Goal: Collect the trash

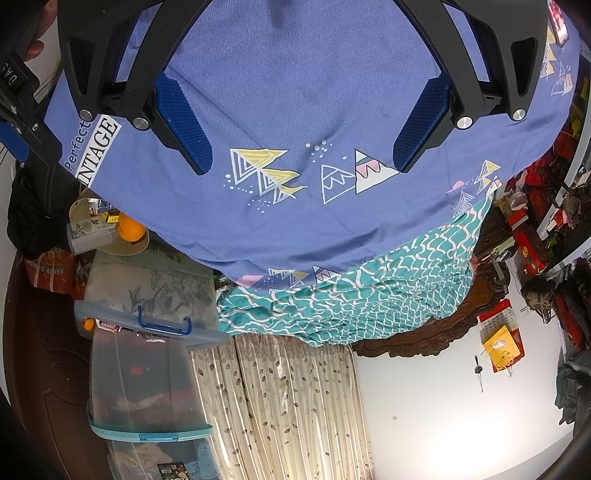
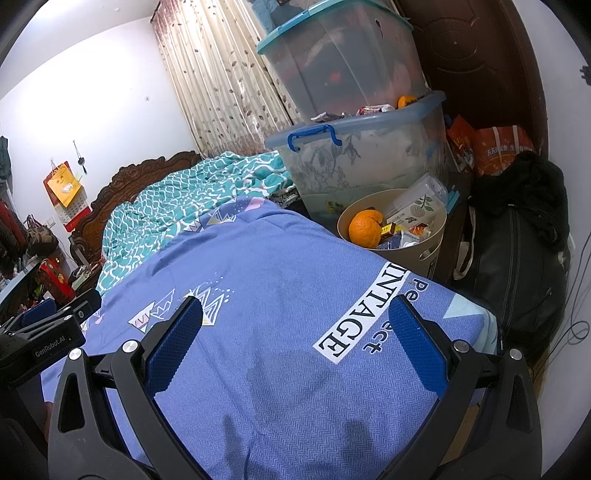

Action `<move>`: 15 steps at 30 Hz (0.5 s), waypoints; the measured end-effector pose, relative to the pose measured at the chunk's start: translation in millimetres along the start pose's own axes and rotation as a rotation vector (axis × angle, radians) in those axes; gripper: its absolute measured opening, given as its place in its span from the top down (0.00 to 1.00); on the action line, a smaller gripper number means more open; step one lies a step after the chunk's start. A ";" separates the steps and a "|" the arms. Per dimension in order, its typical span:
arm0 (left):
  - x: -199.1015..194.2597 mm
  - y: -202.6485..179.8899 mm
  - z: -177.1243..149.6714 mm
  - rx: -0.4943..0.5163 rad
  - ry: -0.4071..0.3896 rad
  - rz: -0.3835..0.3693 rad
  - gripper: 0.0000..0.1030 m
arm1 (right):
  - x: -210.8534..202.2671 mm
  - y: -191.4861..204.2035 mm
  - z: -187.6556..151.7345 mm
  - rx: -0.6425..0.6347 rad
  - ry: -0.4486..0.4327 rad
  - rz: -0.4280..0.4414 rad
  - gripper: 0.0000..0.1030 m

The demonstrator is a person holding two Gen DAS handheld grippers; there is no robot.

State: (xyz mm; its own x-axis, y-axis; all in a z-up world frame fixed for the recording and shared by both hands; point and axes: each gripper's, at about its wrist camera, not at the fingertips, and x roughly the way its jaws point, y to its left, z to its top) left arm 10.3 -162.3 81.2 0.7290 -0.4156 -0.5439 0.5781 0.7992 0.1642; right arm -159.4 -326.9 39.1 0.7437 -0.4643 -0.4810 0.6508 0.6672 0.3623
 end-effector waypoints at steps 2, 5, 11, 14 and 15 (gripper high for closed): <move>0.3 0.2 -1.5 0.002 0.000 -0.001 0.08 | -0.1 0.1 0.2 -0.001 -0.001 0.000 0.03; 0.4 0.9 -4.5 0.004 0.000 -0.003 0.08 | 0.4 0.2 -0.7 -0.003 -0.001 0.002 0.03; 0.6 0.4 -3.8 0.004 0.002 -0.002 0.08 | 0.1 0.3 -0.4 -0.002 -0.001 0.001 0.03; 1.3 -0.4 -1.8 0.004 0.002 -0.002 0.08 | 0.1 0.5 -0.5 -0.003 -0.005 0.001 0.03; 0.7 0.4 -3.7 0.003 0.002 -0.003 0.08 | 0.0 1.0 -2.1 -0.004 -0.006 0.002 0.03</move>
State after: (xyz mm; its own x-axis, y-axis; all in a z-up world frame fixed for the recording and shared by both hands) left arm 9.7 -160.6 77.8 0.7266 -0.4169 -0.5461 0.5812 0.7969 0.1649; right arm -159.1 -325.0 37.8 0.7459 -0.4668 -0.4752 0.6489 0.6703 0.3601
